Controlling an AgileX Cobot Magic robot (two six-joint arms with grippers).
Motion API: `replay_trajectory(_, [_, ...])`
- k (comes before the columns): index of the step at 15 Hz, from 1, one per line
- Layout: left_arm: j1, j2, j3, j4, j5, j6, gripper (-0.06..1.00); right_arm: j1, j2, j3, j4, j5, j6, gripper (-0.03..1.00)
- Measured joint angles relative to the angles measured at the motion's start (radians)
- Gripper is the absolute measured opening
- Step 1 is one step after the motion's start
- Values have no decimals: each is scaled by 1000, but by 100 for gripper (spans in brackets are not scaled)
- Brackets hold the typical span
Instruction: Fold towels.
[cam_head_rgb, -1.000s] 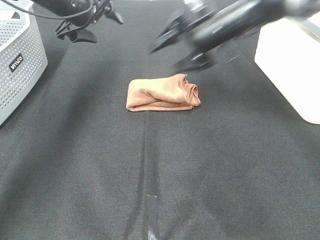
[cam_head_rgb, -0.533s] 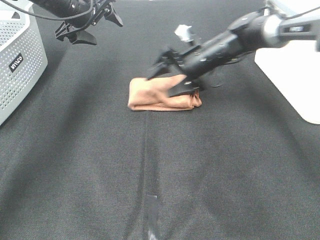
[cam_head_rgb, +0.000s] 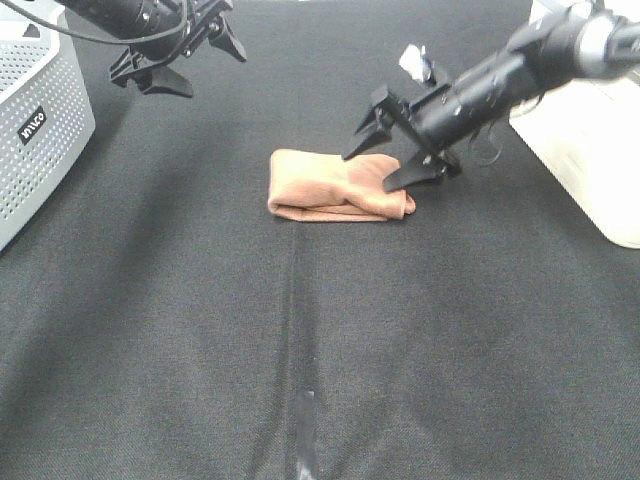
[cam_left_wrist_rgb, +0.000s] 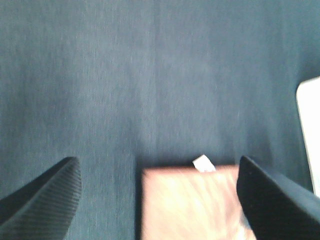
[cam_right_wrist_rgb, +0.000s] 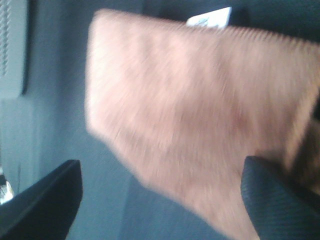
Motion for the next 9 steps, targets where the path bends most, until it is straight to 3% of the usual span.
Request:
replay_trajectory(4, [0,-74,0,53,135,93,80,0,-128,-1,-75,75,1,81])
replay_trajectory(7, [0,-189,0,189,323,106,80,0,-221,-1,-166,128,70,81])
replay_trajectory(9, [0,-223,0,232,378,106,80,0,-251,-1,-206,128,102,81])
